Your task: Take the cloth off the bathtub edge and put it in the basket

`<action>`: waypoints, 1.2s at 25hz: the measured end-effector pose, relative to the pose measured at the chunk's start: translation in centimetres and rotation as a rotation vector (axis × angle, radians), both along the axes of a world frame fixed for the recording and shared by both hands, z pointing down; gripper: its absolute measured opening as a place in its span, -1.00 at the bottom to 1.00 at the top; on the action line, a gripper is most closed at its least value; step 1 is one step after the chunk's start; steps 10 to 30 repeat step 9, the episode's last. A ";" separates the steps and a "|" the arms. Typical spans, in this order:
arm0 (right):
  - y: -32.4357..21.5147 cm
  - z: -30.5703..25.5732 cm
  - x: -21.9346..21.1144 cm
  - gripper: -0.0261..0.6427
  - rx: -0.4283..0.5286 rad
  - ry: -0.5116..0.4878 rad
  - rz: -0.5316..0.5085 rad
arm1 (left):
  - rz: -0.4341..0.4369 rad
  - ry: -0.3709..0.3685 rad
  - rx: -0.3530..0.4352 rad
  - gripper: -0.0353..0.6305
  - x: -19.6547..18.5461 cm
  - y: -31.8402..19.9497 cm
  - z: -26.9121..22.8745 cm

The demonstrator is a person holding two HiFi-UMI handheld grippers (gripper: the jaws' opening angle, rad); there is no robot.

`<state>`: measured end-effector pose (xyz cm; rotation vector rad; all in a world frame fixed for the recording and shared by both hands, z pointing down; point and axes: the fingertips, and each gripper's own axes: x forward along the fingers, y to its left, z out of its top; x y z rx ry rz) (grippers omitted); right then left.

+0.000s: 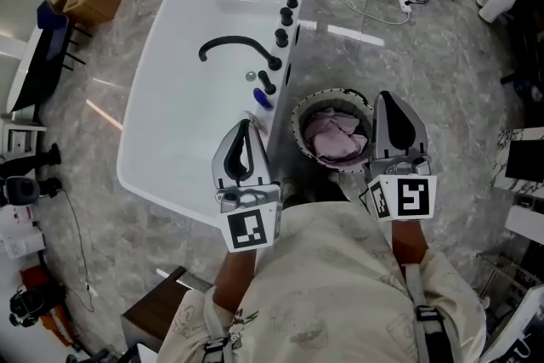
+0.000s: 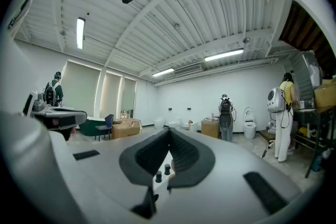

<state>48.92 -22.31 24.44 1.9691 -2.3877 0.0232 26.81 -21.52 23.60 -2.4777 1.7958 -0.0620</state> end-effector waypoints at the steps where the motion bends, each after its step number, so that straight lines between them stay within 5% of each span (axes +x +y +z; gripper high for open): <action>1: 0.1 0.0 0.3 -0.95 -0.001 0.000 0.003 | 0.002 -0.001 -0.003 -0.89 0.2 0.0 0.0; 30: 0.1 0.5 2.5 -0.95 -0.013 0.003 0.020 | 0.024 0.001 -0.019 -0.89 2.8 -0.3 0.2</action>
